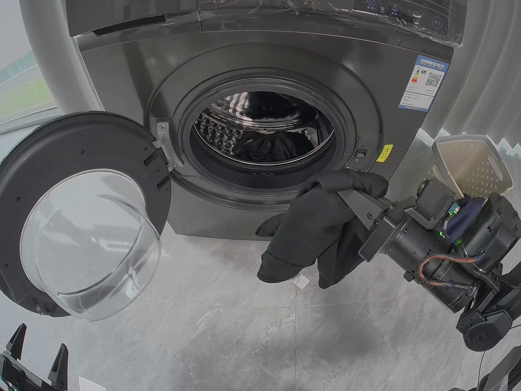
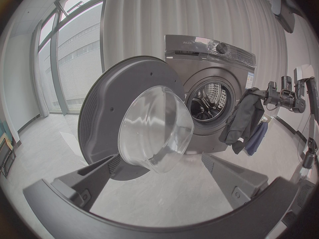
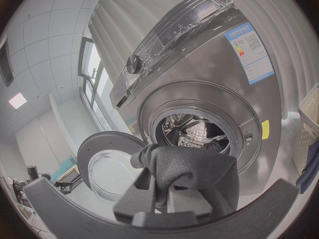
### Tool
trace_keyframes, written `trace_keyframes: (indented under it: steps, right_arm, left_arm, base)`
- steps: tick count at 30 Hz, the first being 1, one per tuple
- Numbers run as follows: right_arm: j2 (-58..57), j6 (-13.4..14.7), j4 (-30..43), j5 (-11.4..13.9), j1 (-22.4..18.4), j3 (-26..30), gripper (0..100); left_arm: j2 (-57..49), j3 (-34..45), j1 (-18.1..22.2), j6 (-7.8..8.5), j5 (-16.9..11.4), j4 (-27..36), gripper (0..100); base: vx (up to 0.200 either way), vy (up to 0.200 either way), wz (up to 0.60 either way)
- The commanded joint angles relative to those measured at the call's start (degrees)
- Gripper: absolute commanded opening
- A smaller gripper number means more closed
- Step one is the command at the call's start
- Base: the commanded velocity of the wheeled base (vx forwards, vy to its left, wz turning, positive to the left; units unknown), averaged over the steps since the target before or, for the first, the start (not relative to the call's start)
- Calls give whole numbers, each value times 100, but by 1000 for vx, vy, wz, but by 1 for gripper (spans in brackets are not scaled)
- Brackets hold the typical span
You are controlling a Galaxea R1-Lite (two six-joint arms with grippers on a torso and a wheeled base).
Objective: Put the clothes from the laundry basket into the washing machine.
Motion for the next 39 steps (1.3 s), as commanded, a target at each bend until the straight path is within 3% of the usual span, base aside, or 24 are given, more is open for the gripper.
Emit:
trace_keyframes:
  steps: [1, 5, 7, 9, 11, 14, 17, 19, 22, 24, 30, 32, 35, 37, 39]
  right_arm:
    - [181, -10, 139, -5, 29, -335, 0]
    - [348, -1, 183, -41, 72, -730, 0]
    - [410, -19, 280, -269, 81, -844, 0]
    - [401, -19, 368, -506, 134, -959, 0]
    - [331, -19, 376, -612, 204, -976, 0]
    - [128, -19, 412, -594, 231, -871, 0]
    - [-144, -1, 702, -366, 442, -695, 0]
    - [-144, 17, 772, -190, 424, -765, 0]
    - [-74, 34, 772, 21, 362, -1055, 0]
    - [14, 52, 816, 38, 310, -1205, 0]
    - [752, 25, 1299, -41, 160, -2066, 0]
    - [779, 34, 1299, -41, 169, -2172, 0]
    - [788, 43, 1238, -41, 169, -2259, 0]
    - [788, 43, 1220, -41, 169, -2259, 0]
    - [788, 43, 1229, -49, 152, -2233, 0]
  left_arm:
    - [-70, 101, 1, -22, -13, -1, 100]
    - [-79, 101, -8, -4, -40, -1, 100]
    - [-79, 101, 1, 101, -110, -10, 100]
    - [-79, 101, 1, 383, -330, -45, 100]
    - [-79, 101, -8, 400, -374, -54, 100]
    - [-79, 101, -8, 400, -374, -63, 100]
    - [-79, 101, 1, 365, -374, -63, 100]
    - [-88, -4, 10, 268, -365, -142, 100]
    - [352, -1244, 124, -215, -453, -406, 100]
    - [624, -1613, 124, -338, -488, -397, 100]
    - [1952, -1525, -219, -505, -2017, -318, 100]
    - [2417, -1481, -263, -549, -2360, -388, 100]
    - [3191, -1560, -377, -461, -2843, -555, 100]
    - [3402, -1586, -447, -452, -2966, -661, 100]
    - [4175, -1604, -878, -444, -3133, -1056, 100]
  base:
    - [0, 0, 0]
    - [0, 0, 0]
    - [0, 0, 0]
    - [0, 0, 0]
    - [0, 0, 0]
    - [0, 0, 0]
    - [0, 0, 0]
    - [0, 0, 0]
    - [0, 0, 0]
    - [0, 0, 0]
    - [0, 0, 0]
    - [0, 0, 0]
    - [0, 0, 0]
    - [0, 0, 0]
    - [0, 0, 0]
